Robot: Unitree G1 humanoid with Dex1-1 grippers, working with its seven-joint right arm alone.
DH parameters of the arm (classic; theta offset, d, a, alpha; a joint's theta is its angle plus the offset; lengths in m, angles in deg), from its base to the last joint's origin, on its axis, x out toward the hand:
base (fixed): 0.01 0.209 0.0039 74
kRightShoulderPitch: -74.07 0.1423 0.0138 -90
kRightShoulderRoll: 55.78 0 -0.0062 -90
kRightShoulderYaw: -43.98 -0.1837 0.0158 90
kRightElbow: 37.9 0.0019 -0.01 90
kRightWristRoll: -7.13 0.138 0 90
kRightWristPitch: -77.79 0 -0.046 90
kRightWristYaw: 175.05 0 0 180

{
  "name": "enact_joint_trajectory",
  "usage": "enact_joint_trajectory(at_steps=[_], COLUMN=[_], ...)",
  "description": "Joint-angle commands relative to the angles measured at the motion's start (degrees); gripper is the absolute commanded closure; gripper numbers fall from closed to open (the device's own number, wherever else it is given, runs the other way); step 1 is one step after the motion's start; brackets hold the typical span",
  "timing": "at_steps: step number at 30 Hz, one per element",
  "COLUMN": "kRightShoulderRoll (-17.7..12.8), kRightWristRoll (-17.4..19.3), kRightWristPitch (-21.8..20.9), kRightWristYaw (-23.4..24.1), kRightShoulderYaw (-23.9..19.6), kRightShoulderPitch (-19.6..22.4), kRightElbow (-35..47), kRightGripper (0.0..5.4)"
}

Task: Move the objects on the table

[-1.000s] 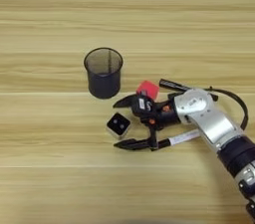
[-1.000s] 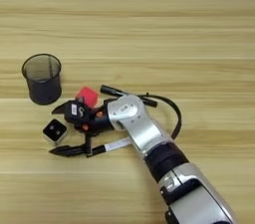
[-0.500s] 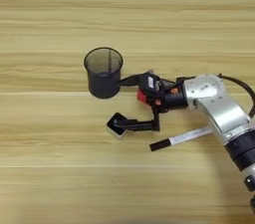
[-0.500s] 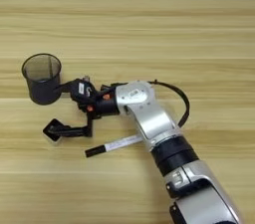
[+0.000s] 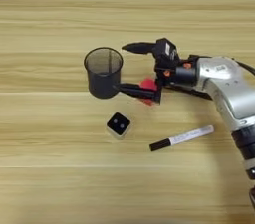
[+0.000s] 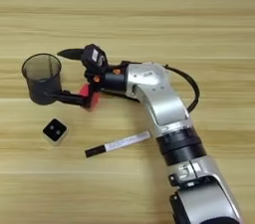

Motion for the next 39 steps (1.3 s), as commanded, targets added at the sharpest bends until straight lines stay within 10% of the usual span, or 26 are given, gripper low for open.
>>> enact_joint_trajectory(at_steps=[1, 17, 39], kRightShoulderRoll=[-0.6, -5.3, -15.8], kRightWristRoll=[2.9, 6.9, 4.5], kRightWristPitch=[0.6, 0.5, -13.4], kRightWristYaw=[2.7, 4.1, -6.3], kRightShoulderYaw=[-2.8, -10.6, -14.3], kRightShoulderPitch=[4.9, 8.4, 13.2], kRightElbow=[4.9, 2.9, -19.8], kRightGripper=[0.03, 0.03, 0.03])
